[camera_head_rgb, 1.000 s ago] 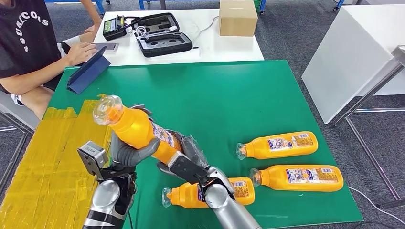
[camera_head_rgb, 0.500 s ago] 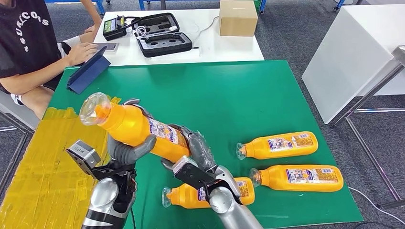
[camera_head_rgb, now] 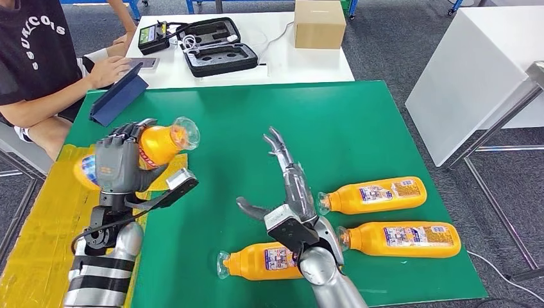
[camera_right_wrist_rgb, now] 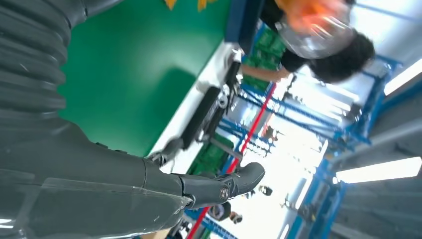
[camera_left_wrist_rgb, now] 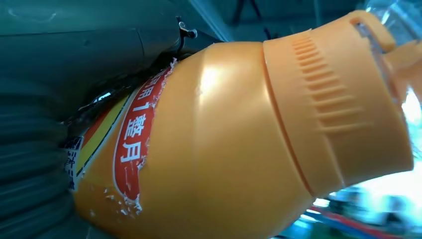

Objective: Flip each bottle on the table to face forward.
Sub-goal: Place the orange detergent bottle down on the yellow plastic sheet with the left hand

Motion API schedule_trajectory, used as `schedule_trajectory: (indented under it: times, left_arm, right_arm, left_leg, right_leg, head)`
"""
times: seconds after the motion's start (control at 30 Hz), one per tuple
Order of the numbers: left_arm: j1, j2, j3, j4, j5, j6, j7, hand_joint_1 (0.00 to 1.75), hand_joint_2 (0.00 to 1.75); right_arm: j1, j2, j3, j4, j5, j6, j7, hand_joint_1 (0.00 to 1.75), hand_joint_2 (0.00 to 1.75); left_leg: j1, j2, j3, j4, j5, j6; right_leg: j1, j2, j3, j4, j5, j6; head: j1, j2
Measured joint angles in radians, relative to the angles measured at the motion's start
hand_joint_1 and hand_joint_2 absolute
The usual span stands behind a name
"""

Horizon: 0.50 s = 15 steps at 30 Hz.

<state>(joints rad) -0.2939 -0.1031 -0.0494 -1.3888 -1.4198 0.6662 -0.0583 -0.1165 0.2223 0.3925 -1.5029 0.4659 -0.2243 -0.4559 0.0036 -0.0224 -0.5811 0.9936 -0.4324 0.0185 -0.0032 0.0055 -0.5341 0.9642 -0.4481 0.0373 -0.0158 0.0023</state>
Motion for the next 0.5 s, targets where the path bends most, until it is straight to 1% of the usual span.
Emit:
schedule_trajectory:
  times: [0.07, 0.13, 0.2, 0.27, 0.33, 0.4, 0.5]
  left_arm:
    - [-0.02, 0.03, 0.02, 0.049, -0.083, 0.01, 0.038, 1.75, 1.75]
    - [-0.038, 0.059, 0.035, 0.101, -0.122, 0.007, 0.064, 1.75, 1.75]
    - [-0.057, 0.09, 0.036, 0.154, -0.131, -0.029, 0.111, 1.75, 1.75]
    - [-0.078, 0.125, 0.015, 0.209, -0.133, -0.098, 0.181, 1.75, 1.75]
    - [-0.094, 0.155, -0.014, 0.265, -0.133, -0.158, 0.226, 1.75, 1.75]
    - [-0.106, 0.179, -0.043, 0.321, -0.133, -0.188, 0.248, 1.75, 1.75]
    - [-0.117, 0.202, -0.089, 0.405, -0.133, -0.201, 0.263, 1.75, 1.75]
  right_arm:
    - [0.008, -0.006, -0.014, -0.023, -0.016, -0.005, -0.008, 0.0, 1.75]
    - [0.016, -0.011, -0.027, -0.043, -0.028, -0.01, -0.014, 0.0, 1.75]
    - [0.025, -0.015, -0.038, -0.06, -0.036, -0.012, -0.019, 0.0, 1.75]
    - [0.035, -0.019, -0.048, -0.076, -0.046, -0.01, -0.021, 0.0, 1.75]
    - [0.045, -0.021, -0.058, -0.091, -0.054, -0.005, -0.021, 0.0, 1.75]
    - [0.054, -0.024, -0.069, -0.104, -0.057, 0.003, -0.022, 0.0, 1.75]
    - [0.062, -0.026, -0.08, -0.117, -0.059, 0.016, -0.023, 0.0, 1.75]
  left_leg:
    - [0.0, 0.0, 0.0, 0.0, 0.0, 0.0]
    - [0.0, 0.0, 0.0, 0.0, 0.0, 0.0]
    - [0.0, 0.0, 0.0, 0.0, 0.0, 0.0]
    - [0.0, 0.0, 0.0, 0.0, 0.0, 0.0]
    - [0.0, 0.0, 0.0, 0.0, 0.0, 0.0]
    - [0.0, 0.0, 0.0, 0.0, 0.0, 0.0]
    - [0.0, 0.0, 0.0, 0.0, 0.0, 0.0]
  right_leg:
    - [0.0, 0.0, 0.0, 0.0, 0.0, 0.0]
    - [0.0, 0.0, 0.0, 0.0, 0.0, 0.0]
    - [0.0, 0.0, 0.0, 0.0, 0.0, 0.0]
    - [0.0, 0.0, 0.0, 0.0, 0.0, 0.0]
    - [0.0, 0.0, 0.0, 0.0, 0.0, 0.0]
    - [0.0, 0.0, 0.0, 0.0, 0.0, 0.0]
    - [0.0, 0.0, 0.0, 0.0, 0.0, 0.0]
  head:
    - [0.0, 0.0]
    - [0.0, 0.0]
    - [0.0, 0.0]
    - [0.0, 0.0]
    - [0.0, 0.0]
    - [0.0, 0.0]
    - [0.0, 0.0]
